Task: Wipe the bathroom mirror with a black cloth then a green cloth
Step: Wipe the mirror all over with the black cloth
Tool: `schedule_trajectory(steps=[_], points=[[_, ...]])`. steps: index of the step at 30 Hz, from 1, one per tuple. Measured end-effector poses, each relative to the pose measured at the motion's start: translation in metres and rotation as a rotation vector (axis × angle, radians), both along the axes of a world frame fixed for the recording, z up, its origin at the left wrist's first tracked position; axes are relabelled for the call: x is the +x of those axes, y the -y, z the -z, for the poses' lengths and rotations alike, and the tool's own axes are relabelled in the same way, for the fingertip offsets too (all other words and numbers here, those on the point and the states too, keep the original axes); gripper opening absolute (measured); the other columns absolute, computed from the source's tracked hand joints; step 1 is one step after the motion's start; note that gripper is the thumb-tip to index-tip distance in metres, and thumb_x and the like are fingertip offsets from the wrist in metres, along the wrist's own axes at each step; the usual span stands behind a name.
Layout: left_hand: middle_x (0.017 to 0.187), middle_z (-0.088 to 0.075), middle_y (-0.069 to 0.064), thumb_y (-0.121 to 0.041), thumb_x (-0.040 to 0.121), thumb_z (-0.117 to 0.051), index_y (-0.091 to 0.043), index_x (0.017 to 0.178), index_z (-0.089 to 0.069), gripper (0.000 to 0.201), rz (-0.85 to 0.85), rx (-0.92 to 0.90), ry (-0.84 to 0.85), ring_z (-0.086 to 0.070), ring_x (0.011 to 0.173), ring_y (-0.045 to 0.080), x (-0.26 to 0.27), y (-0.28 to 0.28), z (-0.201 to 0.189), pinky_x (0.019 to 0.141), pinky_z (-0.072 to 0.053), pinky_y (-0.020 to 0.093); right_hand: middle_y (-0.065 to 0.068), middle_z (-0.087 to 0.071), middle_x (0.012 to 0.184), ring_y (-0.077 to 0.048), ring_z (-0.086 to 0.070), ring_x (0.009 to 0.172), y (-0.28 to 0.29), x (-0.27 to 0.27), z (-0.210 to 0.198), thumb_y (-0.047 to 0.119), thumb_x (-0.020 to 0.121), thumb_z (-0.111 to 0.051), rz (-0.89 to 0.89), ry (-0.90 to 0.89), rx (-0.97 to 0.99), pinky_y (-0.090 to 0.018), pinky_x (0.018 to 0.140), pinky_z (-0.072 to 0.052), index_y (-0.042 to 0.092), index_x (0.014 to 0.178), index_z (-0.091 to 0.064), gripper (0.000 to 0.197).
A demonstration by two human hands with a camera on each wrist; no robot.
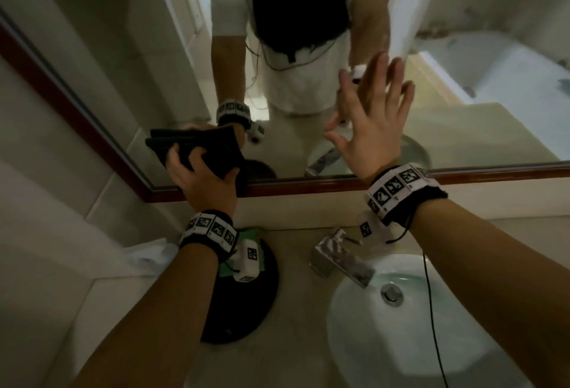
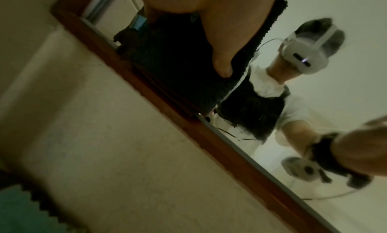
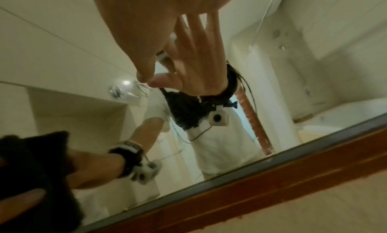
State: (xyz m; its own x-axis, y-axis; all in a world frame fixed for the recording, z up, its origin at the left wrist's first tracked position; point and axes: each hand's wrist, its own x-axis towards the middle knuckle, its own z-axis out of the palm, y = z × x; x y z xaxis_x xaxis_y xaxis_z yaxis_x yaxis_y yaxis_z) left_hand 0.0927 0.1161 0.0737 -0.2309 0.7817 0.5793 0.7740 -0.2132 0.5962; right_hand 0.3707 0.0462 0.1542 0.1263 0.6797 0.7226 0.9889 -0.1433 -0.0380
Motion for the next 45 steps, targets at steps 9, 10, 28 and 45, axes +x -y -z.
schedule_trajectory(steps=[9,10,28,45], points=[[0.155,-0.026,0.018,-0.025,0.066,-0.091,-0.009,0.122,-0.050,0.072,-0.073,-0.052,-0.014,-0.026,0.143,0.038,-0.073,-0.018,0.001,0.117,-0.031,0.048,-0.035,-0.015,0.157,-0.056,-0.012,0.144,-0.009,-0.006,0.015,0.065,0.082,-0.064,0.028,-0.019,0.068,-0.070,0.115,-0.008,0.023,0.159,-0.020,0.098],[0.155,-0.027,0.018,-0.024,0.065,-0.091,-0.009,0.122,-0.050,0.072,-0.080,-0.053,-0.023,-0.026,0.143,0.039,-0.077,-0.018,0.001,0.118,-0.030,0.048,-0.035,-0.014,0.157,-0.056,-0.012,0.144,-0.009,-0.006,0.015,0.063,0.081,-0.067,0.034,-0.016,0.058,-0.070,0.115,-0.008,0.023,0.159,-0.019,0.100],[0.153,-0.026,0.025,-0.027,0.070,-0.088,-0.014,0.125,-0.040,0.074,0.040,0.035,0.048,-0.024,0.143,0.044,0.028,0.006,0.006,0.117,-0.028,0.056,-0.036,-0.014,0.157,-0.055,-0.008,0.143,-0.017,-0.006,0.028,0.066,0.084,-0.062,0.003,-0.013,0.076,-0.067,0.115,-0.002,0.018,0.158,-0.018,0.098],[0.157,-0.023,0.019,-0.028,0.068,-0.089,-0.008,0.126,-0.046,0.075,-0.100,-0.088,0.037,-0.027,0.143,0.040,-0.072,-0.021,0.005,0.114,-0.036,0.051,-0.034,-0.013,0.158,-0.054,-0.008,0.144,-0.020,-0.004,0.035,0.068,0.088,-0.058,0.006,0.003,0.067,-0.069,0.115,-0.004,0.019,0.158,-0.016,0.095]])
